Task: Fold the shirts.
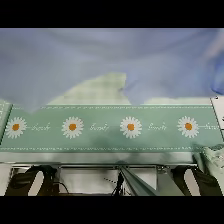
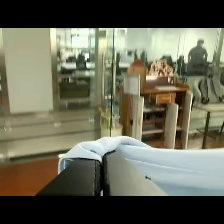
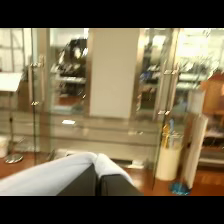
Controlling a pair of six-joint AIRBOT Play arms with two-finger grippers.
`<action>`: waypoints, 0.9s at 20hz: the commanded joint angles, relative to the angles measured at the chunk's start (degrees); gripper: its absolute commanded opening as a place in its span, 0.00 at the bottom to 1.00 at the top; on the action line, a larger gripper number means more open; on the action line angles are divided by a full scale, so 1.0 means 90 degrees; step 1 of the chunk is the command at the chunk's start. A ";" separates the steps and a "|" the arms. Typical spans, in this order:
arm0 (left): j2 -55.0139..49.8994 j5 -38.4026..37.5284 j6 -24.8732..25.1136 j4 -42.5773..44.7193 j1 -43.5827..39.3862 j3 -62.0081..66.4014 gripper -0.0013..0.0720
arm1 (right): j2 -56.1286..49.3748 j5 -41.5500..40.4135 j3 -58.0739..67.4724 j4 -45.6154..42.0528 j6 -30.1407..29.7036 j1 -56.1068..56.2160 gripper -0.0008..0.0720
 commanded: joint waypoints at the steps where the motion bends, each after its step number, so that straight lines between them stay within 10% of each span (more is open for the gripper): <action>1: 0.0466 -0.0379 -0.0534 0.0542 0.0002 0.0323 0.05 | 0.0279 0.0750 0.0648 -0.1180 0.0855 0.0002 0.05; 12: -0.0272 -0.5326 -0.1693 0.1717 0.0272 0.0007 0.05 | -0.1010 0.5656 0.1127 -0.2108 0.1450 0.0010 0.05; 18: -0.1717 -0.4532 -0.1056 0.1710 0.0270 -0.1846 0.05 | -0.3517 0.5938 0.1127 -0.1724 0.1430 0.0010 0.05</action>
